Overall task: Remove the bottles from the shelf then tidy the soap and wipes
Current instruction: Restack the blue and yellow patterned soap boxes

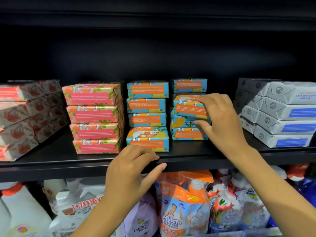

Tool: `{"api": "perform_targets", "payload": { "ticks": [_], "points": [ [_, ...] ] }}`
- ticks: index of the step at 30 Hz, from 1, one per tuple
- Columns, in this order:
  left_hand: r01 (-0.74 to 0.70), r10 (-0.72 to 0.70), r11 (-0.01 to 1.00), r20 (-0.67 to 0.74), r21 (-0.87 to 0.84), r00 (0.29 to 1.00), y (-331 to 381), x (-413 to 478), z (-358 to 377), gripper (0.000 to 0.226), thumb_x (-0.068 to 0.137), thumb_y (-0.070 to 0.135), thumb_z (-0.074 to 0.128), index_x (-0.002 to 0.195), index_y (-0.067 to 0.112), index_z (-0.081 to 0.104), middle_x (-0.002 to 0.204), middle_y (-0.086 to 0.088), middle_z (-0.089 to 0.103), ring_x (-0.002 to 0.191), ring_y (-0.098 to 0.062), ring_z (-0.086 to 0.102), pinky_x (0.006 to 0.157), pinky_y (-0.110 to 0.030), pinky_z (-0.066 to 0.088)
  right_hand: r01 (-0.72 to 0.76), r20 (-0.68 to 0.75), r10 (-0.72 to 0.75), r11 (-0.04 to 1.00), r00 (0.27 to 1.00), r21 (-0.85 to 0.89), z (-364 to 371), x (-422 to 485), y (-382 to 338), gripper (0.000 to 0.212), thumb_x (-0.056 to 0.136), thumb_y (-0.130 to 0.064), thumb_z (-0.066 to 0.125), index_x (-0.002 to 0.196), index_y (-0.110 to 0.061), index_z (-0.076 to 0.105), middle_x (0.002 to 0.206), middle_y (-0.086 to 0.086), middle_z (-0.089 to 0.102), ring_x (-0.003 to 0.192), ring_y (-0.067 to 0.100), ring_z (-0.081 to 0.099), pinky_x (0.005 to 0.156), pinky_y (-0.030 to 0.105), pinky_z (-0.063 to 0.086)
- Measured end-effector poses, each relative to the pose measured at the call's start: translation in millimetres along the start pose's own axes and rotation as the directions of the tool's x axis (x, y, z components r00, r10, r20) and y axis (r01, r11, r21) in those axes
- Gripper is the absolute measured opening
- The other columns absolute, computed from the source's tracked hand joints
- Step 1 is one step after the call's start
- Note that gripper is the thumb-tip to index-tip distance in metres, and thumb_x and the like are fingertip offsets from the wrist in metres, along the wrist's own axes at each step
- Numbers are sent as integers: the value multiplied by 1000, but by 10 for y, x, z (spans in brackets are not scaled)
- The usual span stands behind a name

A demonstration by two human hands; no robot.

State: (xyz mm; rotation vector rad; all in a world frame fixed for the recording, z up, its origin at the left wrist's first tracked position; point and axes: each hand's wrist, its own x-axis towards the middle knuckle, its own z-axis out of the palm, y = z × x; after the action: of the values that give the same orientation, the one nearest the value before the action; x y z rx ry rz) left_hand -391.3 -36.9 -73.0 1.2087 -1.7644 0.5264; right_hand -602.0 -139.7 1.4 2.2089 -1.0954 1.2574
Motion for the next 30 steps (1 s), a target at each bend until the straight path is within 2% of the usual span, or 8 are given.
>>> {"api": "perform_targets", "payload": {
  "ticks": [6,9,12,16,19,23,27,30],
  "points": [
    [32,-32,999,13,-10,999,2,15,-13,30,80,49,61,81,21,73,81,10,67,79,-9,58,67,-20,42,170,-187,-162,985,969,26,-98,-229,-65,32,80,-13,61,111,-3,60,106,11,60,100,23,48,82,34,41],
    [219,-217,953,36,-207,976,113,84,-113,34,74,56,61,87,26,72,81,16,70,80,-2,62,71,-18,46,273,-320,-236,959,918,73,-147,-359,-203,28,85,-15,62,110,-3,58,104,15,62,101,26,52,86,34,43],
    [479,-495,609,169,-633,852,257,253,-256,35,66,59,61,82,31,74,74,6,73,70,-4,67,63,-16,50,395,-389,-343,916,855,62,-165,-436,-328,24,87,-9,62,109,-4,56,106,11,58,102,26,54,90,36,45],
    [692,-498,174,544,-700,675,315,495,-374,39,62,53,78,76,16,75,67,-8,71,58,-14,66,51,-20,52,495,-429,-428,867,796,53,-125,-484,-453,21,88,-7,64,108,-5,59,110,8,56,103,26,57,89,38,48],
    [724,-431,116,622,-680,654,302,516,-361,27,65,33,77,77,9,76,78,-9,72,66,-15,67,54,-21,53,505,-422,-430,859,798,79,-85,-513,-483,21,89,-7,63,110,-6,59,113,8,56,106,25,57,90,38,48],
    [665,-421,85,578,-742,699,264,431,-348,36,70,27,70,97,2,72,97,-14,73,87,-22,70,68,-24,55,426,-269,-374,888,888,172,-121,-504,-425,34,87,-17,66,118,-9,54,125,7,49,121,23,48,99,37,42],
    [544,-415,183,437,-819,798,274,361,-330,38,72,21,73,106,4,68,99,-13,73,94,-26,70,78,-29,56,183,-126,-152,938,980,294,-263,-513,-437,65,78,-45,68,131,-13,47,135,2,43,130,16,38,109,28,30],
    [456,-366,281,345,-845,864,264,340,-318,45,70,28,74,109,8,66,104,-10,72,99,-24,69,81,-29,54,-75,55,55,861,997,503,-354,-480,-514,73,73,-55,63,137,-30,40,135,-15,44,128,-1,39,102,11,30]
  ]
}}
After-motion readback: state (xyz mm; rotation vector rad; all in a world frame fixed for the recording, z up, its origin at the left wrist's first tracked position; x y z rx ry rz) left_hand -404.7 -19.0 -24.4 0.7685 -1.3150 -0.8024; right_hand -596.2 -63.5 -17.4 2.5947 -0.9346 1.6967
